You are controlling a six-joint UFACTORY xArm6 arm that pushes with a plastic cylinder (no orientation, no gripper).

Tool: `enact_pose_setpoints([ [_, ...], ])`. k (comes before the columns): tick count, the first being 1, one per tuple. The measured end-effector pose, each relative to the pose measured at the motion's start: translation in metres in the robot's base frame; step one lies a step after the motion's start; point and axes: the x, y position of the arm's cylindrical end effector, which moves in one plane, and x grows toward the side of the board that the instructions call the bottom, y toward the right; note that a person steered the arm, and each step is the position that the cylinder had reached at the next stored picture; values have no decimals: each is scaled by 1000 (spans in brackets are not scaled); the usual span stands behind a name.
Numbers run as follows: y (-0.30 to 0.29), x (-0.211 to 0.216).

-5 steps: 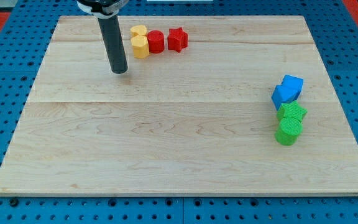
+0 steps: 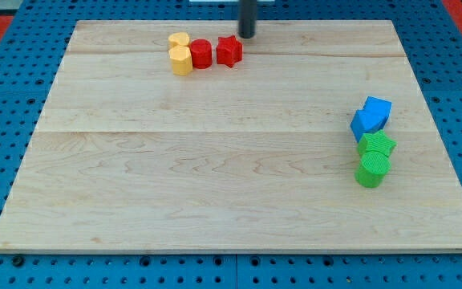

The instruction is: Separate the red star from the red circle

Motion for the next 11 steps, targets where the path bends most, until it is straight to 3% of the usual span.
enact_pose_setpoints([
  [2,33,25],
  [4,-28,7],
  [5,-38,31],
  [6,-10,46],
  [9,-42,26],
  [11,-123,19],
])
